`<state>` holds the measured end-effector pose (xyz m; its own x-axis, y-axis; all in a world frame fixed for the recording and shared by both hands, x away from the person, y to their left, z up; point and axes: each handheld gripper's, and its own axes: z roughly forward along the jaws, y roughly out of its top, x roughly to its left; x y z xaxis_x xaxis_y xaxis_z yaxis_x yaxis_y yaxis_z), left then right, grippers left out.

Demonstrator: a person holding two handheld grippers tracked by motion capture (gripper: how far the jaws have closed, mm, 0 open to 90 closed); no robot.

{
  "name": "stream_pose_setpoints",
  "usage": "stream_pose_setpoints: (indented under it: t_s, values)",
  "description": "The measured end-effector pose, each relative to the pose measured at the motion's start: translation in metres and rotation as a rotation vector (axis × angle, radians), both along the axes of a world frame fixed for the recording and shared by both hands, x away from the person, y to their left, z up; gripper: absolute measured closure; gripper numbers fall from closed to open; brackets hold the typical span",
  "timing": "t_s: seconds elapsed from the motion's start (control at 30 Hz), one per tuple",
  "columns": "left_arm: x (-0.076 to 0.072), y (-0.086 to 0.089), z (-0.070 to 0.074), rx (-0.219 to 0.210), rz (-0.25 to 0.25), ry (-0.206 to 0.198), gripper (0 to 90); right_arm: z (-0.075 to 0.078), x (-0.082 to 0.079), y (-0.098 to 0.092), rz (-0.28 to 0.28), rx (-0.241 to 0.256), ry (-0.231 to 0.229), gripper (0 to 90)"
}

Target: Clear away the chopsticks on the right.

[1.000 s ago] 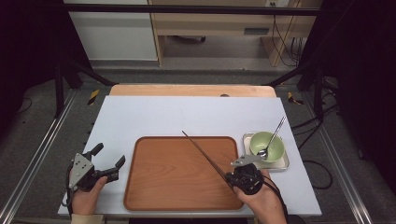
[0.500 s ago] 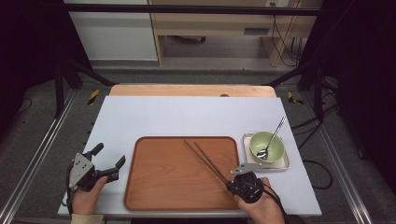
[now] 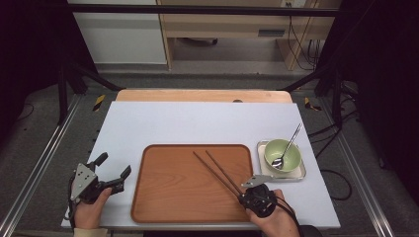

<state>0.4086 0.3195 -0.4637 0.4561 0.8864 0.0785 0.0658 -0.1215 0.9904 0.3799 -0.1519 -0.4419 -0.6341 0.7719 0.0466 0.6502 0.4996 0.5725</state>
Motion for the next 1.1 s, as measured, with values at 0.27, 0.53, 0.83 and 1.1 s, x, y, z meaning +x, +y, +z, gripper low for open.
stream_pose_setpoints:
  t_s: [0.27,0.53,0.83,1.1]
  values:
    - [-0.008,0.006,0.003,-0.007,0.025,-0.009,6.8,-0.004,-0.002,0.002,0.0,-0.006,0.01,84.4]
    - [-0.009,0.006,0.005,-0.013,0.028,-0.01,6.8,-0.009,-0.007,-0.004,0.003,0.001,0.013,84.4]
    - [-0.01,-0.002,0.017,-0.008,0.006,-0.017,6.8,-0.015,-0.011,-0.008,-0.021,0.011,0.041,84.4]
    - [-0.009,-0.011,0.027,0.0,-0.014,-0.014,6.8,-0.016,-0.012,-0.011,-0.028,0.03,0.047,84.2]
